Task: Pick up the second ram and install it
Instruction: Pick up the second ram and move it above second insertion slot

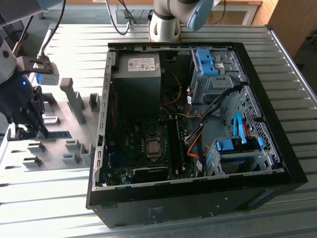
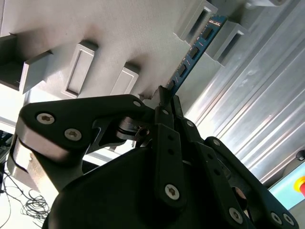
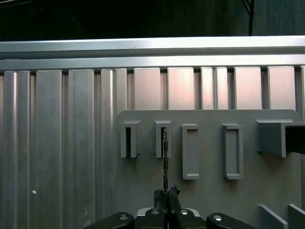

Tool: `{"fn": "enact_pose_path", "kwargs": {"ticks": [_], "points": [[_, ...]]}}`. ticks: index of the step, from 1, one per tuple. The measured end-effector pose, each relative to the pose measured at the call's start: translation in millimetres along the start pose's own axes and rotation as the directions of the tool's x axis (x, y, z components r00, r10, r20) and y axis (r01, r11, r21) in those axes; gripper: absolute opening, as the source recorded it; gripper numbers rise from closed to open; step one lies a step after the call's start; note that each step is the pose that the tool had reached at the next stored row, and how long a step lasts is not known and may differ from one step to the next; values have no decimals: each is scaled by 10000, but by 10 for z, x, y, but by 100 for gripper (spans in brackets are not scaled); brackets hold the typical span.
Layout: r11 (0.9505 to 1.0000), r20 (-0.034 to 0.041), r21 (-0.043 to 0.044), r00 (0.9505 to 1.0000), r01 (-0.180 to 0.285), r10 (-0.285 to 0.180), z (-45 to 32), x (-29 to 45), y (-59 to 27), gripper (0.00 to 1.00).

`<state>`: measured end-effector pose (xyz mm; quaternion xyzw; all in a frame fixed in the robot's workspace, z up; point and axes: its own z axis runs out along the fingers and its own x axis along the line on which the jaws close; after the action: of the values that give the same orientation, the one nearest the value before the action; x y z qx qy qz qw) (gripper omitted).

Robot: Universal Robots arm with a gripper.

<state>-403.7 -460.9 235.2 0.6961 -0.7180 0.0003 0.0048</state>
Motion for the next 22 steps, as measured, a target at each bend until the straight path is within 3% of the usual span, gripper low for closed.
{"fn": "enact_pose_path", "kwargs": {"ticks": [22], "points": [[10000,0,0,10000,0,0,-89,1,0,14]]}}
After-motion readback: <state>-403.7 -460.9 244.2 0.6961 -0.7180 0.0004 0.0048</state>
